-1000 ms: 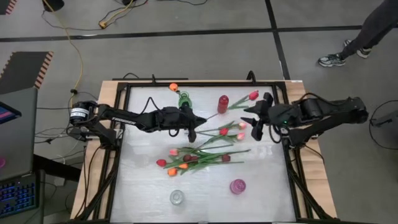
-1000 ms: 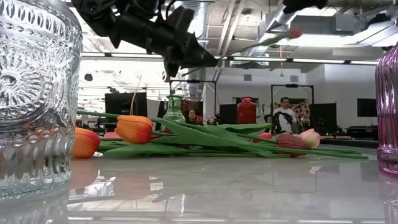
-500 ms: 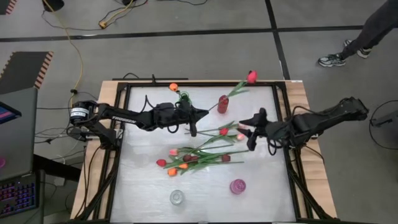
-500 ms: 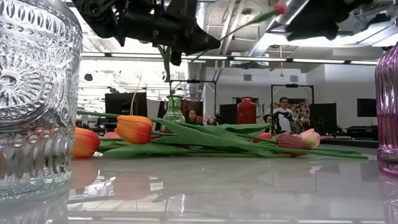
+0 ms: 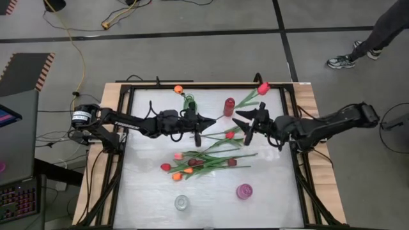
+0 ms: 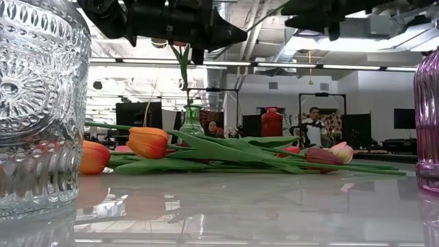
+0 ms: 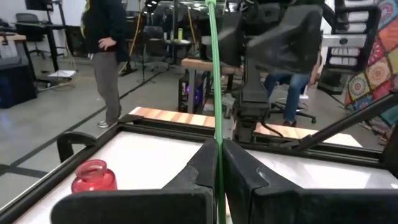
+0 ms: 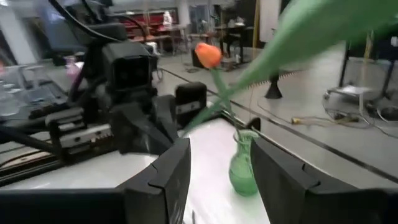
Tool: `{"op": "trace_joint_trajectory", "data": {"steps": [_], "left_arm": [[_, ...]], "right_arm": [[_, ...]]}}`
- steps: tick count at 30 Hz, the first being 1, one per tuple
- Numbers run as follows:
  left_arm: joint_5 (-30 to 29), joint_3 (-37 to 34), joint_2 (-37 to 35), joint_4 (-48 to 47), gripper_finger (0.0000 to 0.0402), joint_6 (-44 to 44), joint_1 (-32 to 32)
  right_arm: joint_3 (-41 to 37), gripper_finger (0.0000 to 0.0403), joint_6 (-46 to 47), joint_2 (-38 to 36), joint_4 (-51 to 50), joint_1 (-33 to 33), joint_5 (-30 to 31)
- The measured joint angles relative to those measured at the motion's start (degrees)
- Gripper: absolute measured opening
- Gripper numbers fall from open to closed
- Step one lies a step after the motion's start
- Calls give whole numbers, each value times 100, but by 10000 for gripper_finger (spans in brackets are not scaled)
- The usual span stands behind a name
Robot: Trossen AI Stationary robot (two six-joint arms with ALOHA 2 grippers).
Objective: Sort flowers into vase by color
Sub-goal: Put the red flower into the red vase
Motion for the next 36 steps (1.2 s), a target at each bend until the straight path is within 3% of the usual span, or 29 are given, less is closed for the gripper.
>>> {"op": "trace_joint_trajectory", "data": {"steps": [5, 13, 26, 30, 36], "left_arm": [[-2, 0, 0, -9, 0, 117, -63], [-15, 0, 0, -4, 0, 224, -172], [-4, 0, 0, -26, 0, 273, -188], [-4, 0, 0, -28, 0, 274, -188], [-4, 0, 0, -28, 0, 201, -188]], "right_arm": [[0, 193, -195, 328, 675, -143, -743], [-2, 193, -491, 510, 1248, -213, -749], [-2, 191, -291, 463, 1239, -218, -745], [-2, 167, -292, 461, 1265, -216, -745], [-2, 93, -337, 461, 1280, -216, -745]]}}
